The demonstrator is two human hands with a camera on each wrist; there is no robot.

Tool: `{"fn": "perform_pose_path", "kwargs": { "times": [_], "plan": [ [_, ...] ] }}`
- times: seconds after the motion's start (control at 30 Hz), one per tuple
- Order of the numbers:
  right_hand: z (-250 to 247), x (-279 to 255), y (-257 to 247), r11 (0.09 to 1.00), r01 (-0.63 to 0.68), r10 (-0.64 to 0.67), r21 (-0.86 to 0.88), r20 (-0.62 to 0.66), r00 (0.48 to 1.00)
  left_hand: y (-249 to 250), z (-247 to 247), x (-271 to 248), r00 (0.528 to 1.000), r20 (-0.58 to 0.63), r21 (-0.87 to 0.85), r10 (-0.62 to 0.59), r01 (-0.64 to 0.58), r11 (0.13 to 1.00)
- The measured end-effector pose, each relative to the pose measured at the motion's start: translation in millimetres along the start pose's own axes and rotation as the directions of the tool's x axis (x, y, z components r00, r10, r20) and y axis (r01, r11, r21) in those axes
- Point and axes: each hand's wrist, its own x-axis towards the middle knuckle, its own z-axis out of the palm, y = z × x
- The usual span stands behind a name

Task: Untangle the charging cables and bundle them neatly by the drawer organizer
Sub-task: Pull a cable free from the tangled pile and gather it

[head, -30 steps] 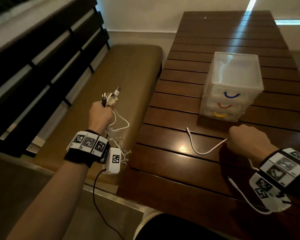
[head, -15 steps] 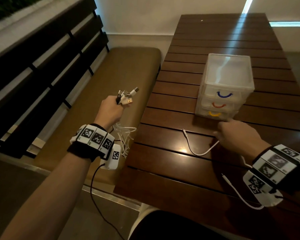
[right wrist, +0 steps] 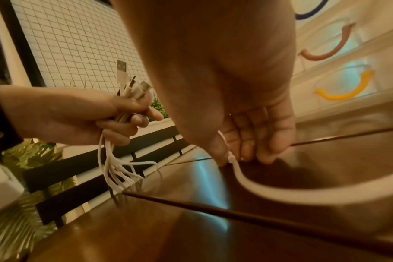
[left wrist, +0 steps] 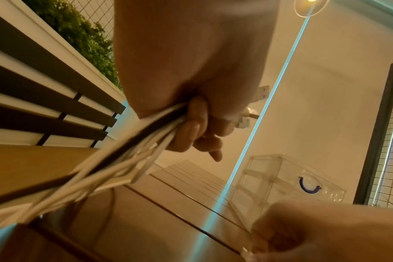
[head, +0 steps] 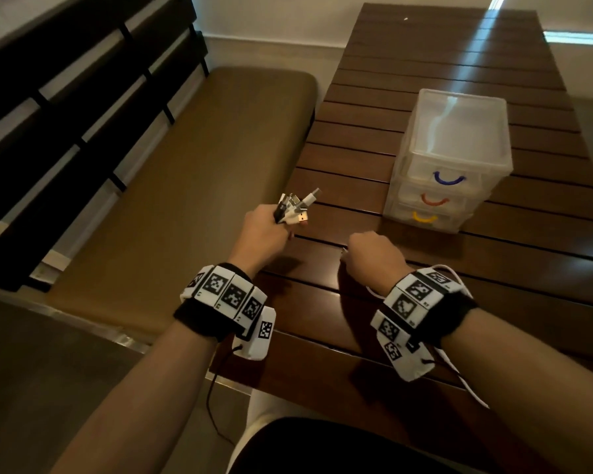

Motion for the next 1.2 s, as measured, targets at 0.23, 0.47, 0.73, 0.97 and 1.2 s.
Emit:
{"fn": "perform_pose_path", "kwargs": {
  "times": [0.23, 0.47, 0.73, 0.97, 1.2],
  "plan": [
    [-13, 23, -31, 0.838, 0.129, 0.04, 0.53, -0.295, 0.955, -22, -6, 12, 0.99, -0.106, -0.124, -0.091, 0.078, 0.989],
    [-39, 38, -74, 0.267, 0.187, 0.082, 0.946, -0.215, 0.973, -34, -14, 21, 1.0, -0.014, -0.328, -0.001, -0.004, 0.945],
    [-43, 44, -102, 0.174, 0.257, 0.011, 0.951, -0.263, 0.965, -37, -55, 16, 0.99, 0.125, -0.38, 0.072, -0.019, 0.925],
    [-74, 38, -132, 0.232, 0.313, -0.079, 0.921, -0.303, 0.95, -22, -98, 7, 0.972, 0.219, -0.442, 0.084, 0.022, 0.897],
    [-96, 39, -143, 0.403, 0.437, -0.034, 0.804, -0.464, 0.885, -8, -116, 16, 0.959, 0.246, -0.4, 0.137, -0.029, 0.916]
  ]
}}
